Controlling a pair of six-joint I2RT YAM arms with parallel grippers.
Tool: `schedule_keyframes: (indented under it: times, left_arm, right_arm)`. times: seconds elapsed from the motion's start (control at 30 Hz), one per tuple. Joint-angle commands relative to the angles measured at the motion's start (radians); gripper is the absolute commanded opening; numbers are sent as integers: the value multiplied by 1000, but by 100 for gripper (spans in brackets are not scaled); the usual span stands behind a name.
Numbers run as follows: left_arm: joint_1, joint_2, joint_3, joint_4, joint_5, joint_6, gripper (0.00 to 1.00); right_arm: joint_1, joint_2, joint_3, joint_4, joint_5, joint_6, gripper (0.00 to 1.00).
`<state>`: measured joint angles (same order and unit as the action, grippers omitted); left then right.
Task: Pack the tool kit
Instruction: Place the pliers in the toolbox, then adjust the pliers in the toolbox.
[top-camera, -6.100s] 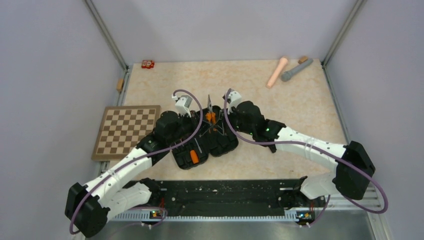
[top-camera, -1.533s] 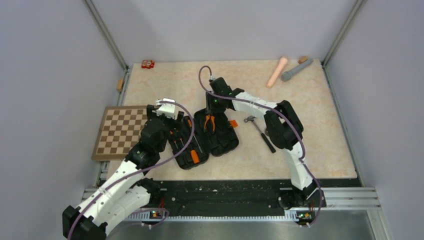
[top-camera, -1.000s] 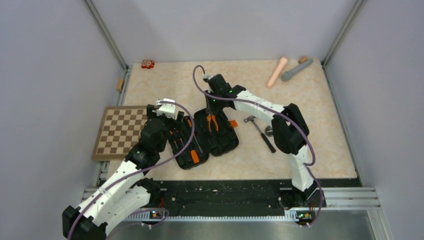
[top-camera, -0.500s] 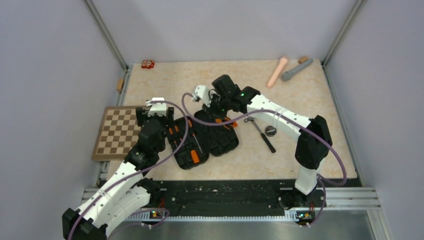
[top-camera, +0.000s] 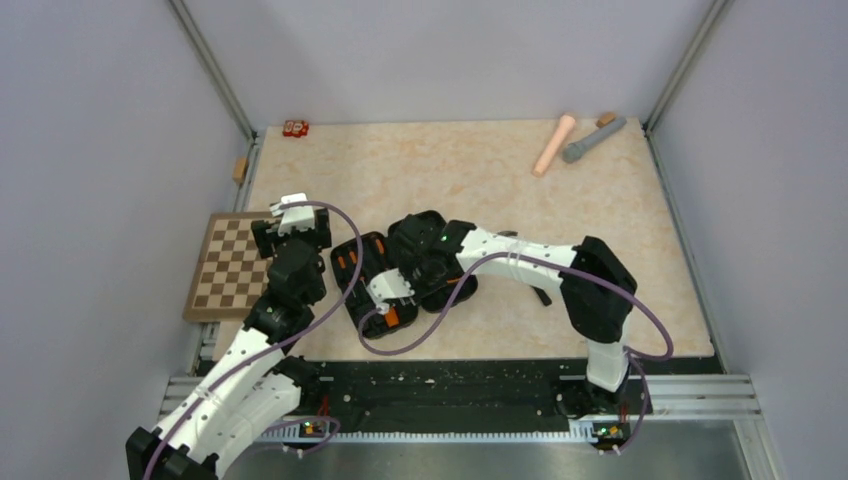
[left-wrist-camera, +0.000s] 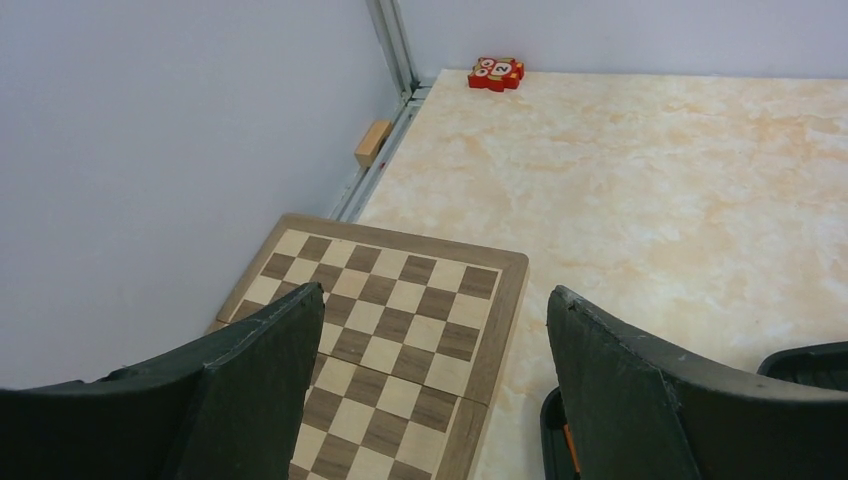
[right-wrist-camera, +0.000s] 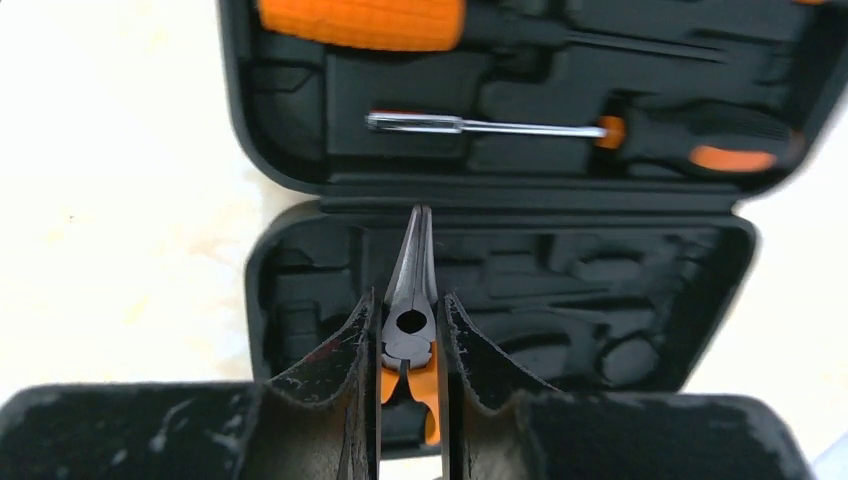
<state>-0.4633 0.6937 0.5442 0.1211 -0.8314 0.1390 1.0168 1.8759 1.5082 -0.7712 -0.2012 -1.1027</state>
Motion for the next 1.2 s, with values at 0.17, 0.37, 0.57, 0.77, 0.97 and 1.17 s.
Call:
schedule_keyframes:
  times: [0.17, 0.37, 0.57, 0.77, 0.97, 1.17]
  left_arm:
    - [5, -14, -13, 49, 16, -13, 86]
    - [5, -23, -13, 47, 24, -12, 86]
    - [5, -27, -13, 43, 37, -17, 86]
    - [5, -33, -12, 37, 51, -24, 86]
    - [6, -45, -14, 32, 55, -29, 86]
    - [4, -51, -14, 31, 63, -33, 86]
  right_arm:
    - [64, 13, -34, 56, 103, -21, 40]
    - [63, -74, 37, 97, 190, 336, 44]
    - [52, -214, -3, 198, 512, 1004, 46]
    - [-8, -337, -177, 193, 669, 1797, 46]
    - [-70, -452, -432, 418, 680, 2163, 47]
    - [-144, -432, -541, 539, 604, 2324, 45]
